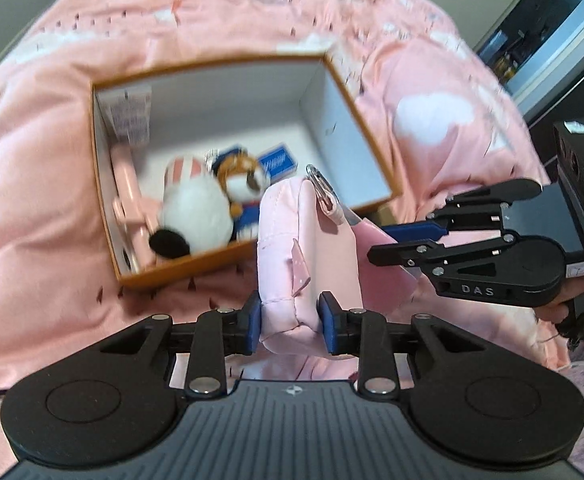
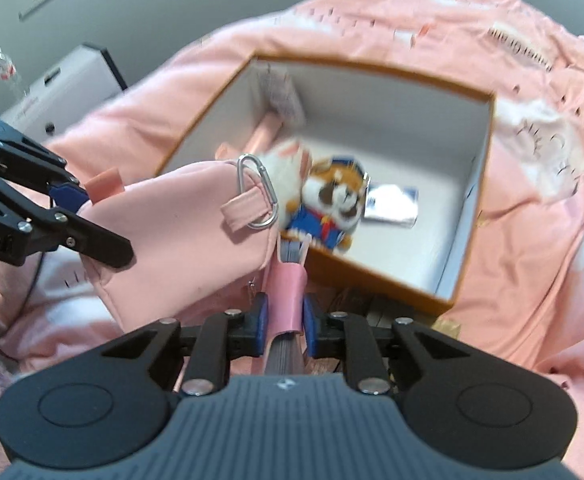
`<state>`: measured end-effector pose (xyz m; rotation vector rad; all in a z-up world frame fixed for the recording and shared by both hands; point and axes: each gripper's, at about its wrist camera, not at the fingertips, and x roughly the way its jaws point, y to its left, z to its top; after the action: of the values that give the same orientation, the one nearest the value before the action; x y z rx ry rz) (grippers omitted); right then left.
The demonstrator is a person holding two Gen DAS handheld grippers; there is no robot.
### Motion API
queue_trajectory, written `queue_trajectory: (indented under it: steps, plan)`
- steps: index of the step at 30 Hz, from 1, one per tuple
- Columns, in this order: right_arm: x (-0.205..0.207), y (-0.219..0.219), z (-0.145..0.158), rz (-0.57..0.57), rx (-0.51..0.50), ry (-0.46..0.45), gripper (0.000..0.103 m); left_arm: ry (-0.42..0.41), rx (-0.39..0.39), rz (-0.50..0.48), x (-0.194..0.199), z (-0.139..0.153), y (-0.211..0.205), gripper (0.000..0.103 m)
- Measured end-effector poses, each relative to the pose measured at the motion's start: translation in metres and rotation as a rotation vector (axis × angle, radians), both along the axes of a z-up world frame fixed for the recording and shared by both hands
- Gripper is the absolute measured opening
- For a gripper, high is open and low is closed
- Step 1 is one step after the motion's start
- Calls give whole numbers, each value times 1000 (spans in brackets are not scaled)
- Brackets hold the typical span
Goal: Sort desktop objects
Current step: 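Carry the pouch into the box with the left gripper while the right gripper carries the wallet in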
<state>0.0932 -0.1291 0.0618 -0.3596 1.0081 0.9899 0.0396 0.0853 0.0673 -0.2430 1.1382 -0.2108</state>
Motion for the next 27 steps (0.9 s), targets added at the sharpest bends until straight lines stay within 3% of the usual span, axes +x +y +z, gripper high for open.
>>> queue_trajectory:
  steps: [8, 13, 18, 21, 27]
  plan:
    - [9, -13, 45, -55, 119, -103, 18, -121, -20, 55, 15, 23, 9, 33]
    - [18, -14, 61, -102, 145, -196, 18, -172, -32, 94, 36, 21, 10, 33]
    - [34, -3, 60, -168, 131, -288, 18, -152, -12, 154, 71, -7, 11, 33]
    - [49, 0, 54, -210, 138, -276, 18, -131, -17, 185, 90, -31, 6, 33]
    - [71, 11, 23, -300, 94, -257, 18, -93, 76, 200, 104, -73, -23, 33]
